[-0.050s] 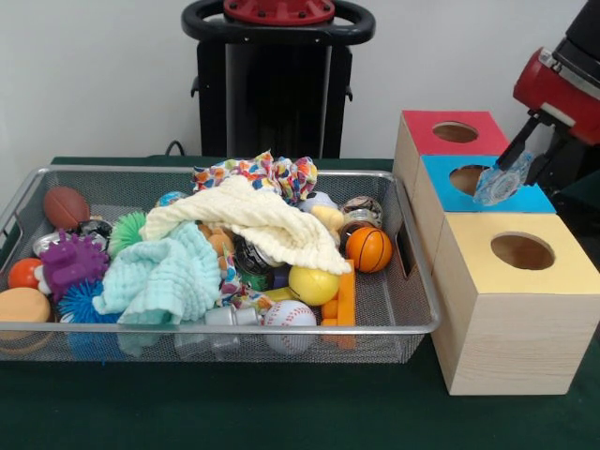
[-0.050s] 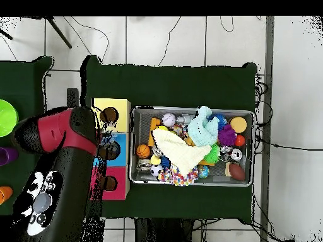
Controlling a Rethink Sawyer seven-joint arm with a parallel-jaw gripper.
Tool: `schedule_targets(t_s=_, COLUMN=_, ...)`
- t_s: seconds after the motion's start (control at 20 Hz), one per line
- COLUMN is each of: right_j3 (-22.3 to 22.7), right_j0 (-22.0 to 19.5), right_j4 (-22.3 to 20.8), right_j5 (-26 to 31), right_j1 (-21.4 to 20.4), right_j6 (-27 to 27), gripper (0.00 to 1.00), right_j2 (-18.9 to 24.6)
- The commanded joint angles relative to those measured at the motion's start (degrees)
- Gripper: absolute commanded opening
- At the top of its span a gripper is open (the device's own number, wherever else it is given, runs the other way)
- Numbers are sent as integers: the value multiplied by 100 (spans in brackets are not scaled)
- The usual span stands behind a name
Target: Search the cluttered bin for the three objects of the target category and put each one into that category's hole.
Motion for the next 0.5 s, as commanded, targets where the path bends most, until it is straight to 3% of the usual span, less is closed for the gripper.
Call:
schedule_targets(t_s=0.05, right_j3=746, right_j0=-16, right_j4=235, right_j5=-282, right_j1=216, right_j6=1625, gripper=0, right_j2=156)
schedule_targets(t_s=0.5, right_j3=779, right_j0=4, right_j4=320, right_j5=-218, right_j1=206, right_j6=1496, gripper=0, right_j2=75)
